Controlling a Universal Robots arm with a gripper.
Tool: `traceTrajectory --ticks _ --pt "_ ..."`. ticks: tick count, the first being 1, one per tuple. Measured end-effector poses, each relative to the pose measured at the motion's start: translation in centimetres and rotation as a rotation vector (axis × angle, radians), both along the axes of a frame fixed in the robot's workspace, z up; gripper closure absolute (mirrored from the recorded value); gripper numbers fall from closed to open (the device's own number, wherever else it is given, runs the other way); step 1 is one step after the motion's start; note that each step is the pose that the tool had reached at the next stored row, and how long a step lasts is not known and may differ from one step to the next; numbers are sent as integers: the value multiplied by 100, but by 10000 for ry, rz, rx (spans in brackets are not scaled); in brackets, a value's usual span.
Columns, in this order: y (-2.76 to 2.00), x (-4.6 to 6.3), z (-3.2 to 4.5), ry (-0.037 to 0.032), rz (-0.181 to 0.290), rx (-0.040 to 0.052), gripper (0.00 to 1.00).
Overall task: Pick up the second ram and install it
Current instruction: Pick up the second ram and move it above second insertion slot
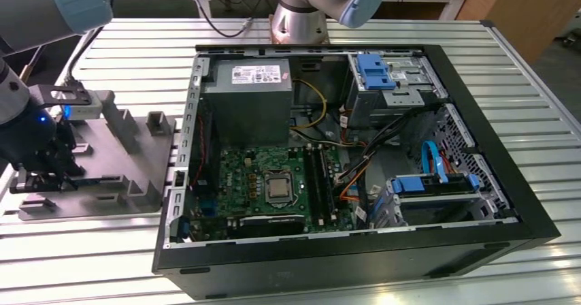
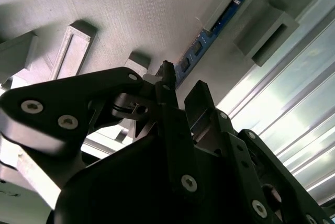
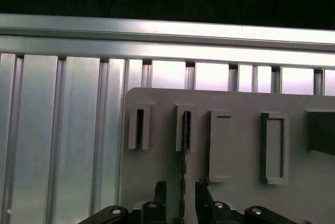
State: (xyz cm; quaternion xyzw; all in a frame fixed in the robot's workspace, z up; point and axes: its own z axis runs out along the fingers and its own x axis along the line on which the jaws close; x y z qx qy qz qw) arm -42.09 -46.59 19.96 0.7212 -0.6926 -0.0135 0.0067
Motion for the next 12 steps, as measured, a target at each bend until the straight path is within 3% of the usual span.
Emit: traceTrajectory --ticks 12 --pt "0 0 -1 -1 22 0 66"
